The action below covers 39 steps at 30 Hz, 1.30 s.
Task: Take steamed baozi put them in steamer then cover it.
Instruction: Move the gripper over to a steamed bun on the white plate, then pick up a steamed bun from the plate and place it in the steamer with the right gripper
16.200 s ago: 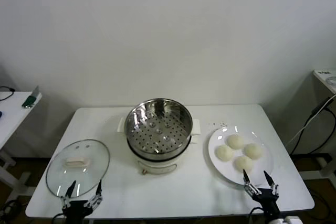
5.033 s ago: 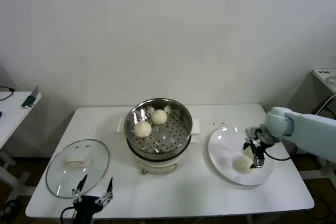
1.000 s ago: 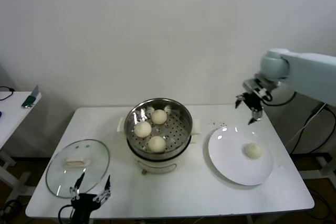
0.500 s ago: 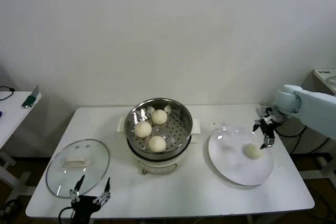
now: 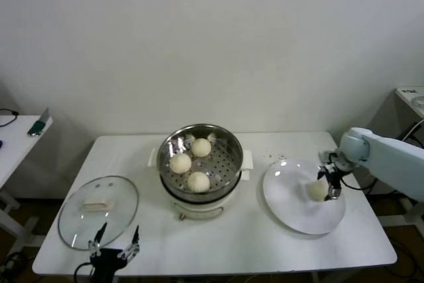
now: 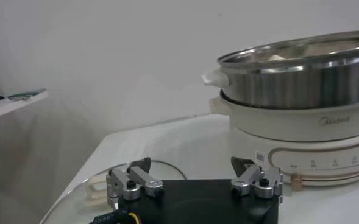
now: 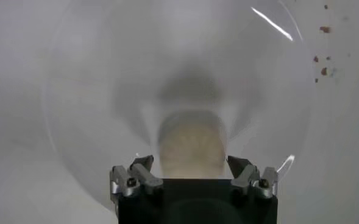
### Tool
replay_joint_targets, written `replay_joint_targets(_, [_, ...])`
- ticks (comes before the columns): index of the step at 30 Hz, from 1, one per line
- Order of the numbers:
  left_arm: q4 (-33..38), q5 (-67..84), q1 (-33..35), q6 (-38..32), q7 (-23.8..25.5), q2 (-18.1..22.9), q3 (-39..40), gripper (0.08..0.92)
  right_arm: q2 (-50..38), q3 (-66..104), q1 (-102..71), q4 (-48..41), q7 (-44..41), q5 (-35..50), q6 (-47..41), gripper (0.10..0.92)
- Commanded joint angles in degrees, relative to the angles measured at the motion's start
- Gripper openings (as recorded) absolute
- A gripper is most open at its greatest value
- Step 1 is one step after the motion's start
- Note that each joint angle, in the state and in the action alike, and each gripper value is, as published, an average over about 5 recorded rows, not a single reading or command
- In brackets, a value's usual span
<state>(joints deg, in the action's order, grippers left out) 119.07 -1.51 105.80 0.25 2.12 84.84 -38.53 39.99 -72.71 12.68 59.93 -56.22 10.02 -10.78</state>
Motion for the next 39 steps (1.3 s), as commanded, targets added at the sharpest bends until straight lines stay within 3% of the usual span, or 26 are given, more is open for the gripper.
replay_joint_targets(1, [0.0,0.0,0.0,0.0,0.0,-0.1,0.0,0.823,0.6,3.4,-3.8,-1.4,1.4,-2.1,-0.6,0.739])
replay_joint_targets(8, [0.3,0.0,-0.2,0.1,0.0,-0.2,0.2,0.823,-1.2,-2.7,5.7,4.0,0.8,1.5,-1.1,0.654])
replay_joint_targets(16, [0.8,0.0,0.0,0.1,0.1,-0.4,0.5,0.823,3.9,-26.9,40.4,15.6,-1.2,23.8,-2.7,0.653])
replay_joint_targets(24, [1.4,0.0,-0.4,0.4,0.4,-0.6,0.7,0.823,17.3,-27.4,53.8,22.2,-0.6,41.0,-6.3,0.653])
replay_joint_targets(30, [1.6,0.2,-0.4,0.5,0.4,-0.5,0.7,0.823,27.1,-21.9,46.5,22.5,4.3,43.4,-9.6,0.653])
replay_joint_targets(39, [1.8,1.2,-0.5,0.7,0.5,-0.6,0.0,0.823,34.1,-21.5,34.0,18.0,8.1,37.2,-11.6,0.653])
